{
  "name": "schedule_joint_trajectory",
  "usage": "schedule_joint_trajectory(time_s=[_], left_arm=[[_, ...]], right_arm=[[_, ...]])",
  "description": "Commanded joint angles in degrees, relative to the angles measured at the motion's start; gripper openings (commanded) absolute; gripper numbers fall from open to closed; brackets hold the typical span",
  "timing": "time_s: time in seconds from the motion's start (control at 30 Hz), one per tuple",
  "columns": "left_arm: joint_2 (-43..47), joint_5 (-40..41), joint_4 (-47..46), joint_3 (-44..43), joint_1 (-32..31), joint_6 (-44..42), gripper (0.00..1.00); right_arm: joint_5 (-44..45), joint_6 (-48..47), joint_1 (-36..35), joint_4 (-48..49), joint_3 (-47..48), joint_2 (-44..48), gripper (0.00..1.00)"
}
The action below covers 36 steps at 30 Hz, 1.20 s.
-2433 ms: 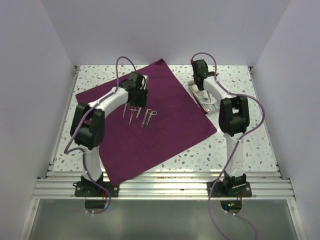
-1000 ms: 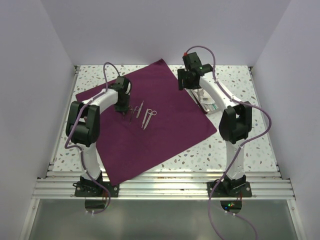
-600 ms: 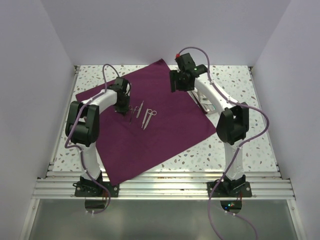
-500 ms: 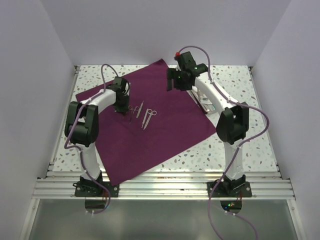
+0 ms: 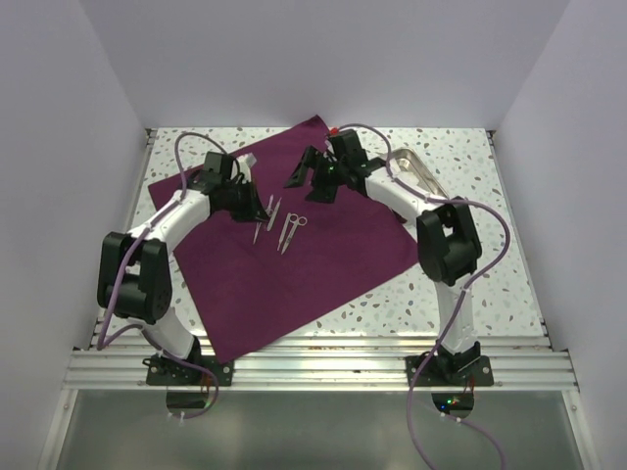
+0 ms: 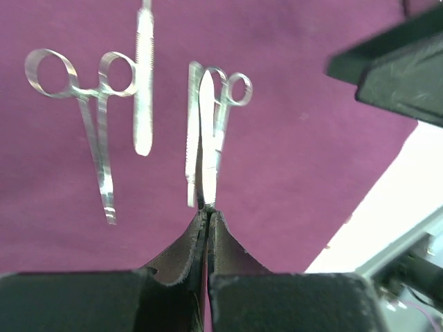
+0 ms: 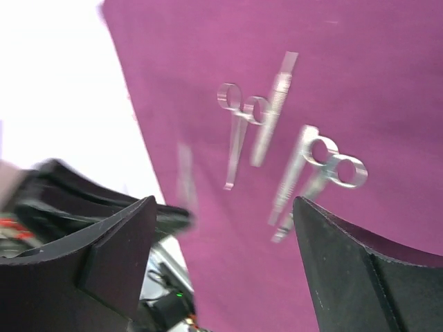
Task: Prepare the surgical pack
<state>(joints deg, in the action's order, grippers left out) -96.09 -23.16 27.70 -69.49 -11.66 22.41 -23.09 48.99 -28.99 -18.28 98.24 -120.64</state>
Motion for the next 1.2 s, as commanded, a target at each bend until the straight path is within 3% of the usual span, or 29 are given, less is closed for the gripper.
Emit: schedule_joint_trajectory(time_s=[0.0,0.4,0.6,0.63,0.67,0.77,0.83,0.87,0.9,0.97,1.03,1.13,1.17], left_arm=[[2.5,-6.9,-4.8,2.6,0.1,3.9,0.00],[5.0,-9.7,-6.8,2.5,-2.4,6.5,0.00],[5.0,-10.5,-6.5,1.6,-2.5,6.5,0.00],[4.6,-10.6,-6.6,1.3,-2.6,6.5,0.00],[4.4,-10.7,-6.6,1.1,-2.6,6.4,0.00],[3.1,-10.2,-6.0,-0.2,-2.6,5.8,0.00],[2.1,-9.2,-4.9,-1.6,-2.5,4.3,0.17],[1.0,-7.2,-2.6,-3.8,-2.4,3.5,0.35],[0.5,-6.2,-1.4,-4.9,-2.1,2.5,0.41],[-1.0,-3.5,1.1,-7.8,-1.8,-0.3,0.48],[-2.6,-1.5,3.0,-10.0,-1.7,-2.8,0.49],[-4.4,3.2,5.4,-11.5,-1.6,-5.1,0.50],[-4.7,6.2,6.4,-11.6,-1.6,-5.4,0.50]], right_arm=[[-3.3,5.4,-1.3,8.6,0.0,0.9,0.82],[-4.2,5.3,-4.5,6.9,1.0,-2.5,0.72],[-5.1,3.7,-4.7,4.3,2.0,-4.1,0.56],[-5.1,3.5,-4.7,4.1,2.1,-4.1,0.51],[-5.1,3.1,-4.7,4.0,2.1,-4.2,0.33],[-5.9,2.0,-4.7,2.8,3.4,-4.9,0.00],[-5.2,0.5,-4.4,0.8,4.2,-4.8,0.00],[-4.4,-0.4,-4.2,0.1,4.8,-4.6,0.00],[-3.5,-3.3,-3.9,-2.2,5.2,-4.4,0.00],[1.4,-7.9,-2.6,-7.0,8.4,-4.1,0.00],[6.1,-15.2,-0.7,-14.3,10.6,-3.7,0.00],[21.0,-25.6,2.3,-24.5,17.2,-3.3,0.00],[32.1,-28.4,3.0,-26.6,18.4,-3.3,0.00]])
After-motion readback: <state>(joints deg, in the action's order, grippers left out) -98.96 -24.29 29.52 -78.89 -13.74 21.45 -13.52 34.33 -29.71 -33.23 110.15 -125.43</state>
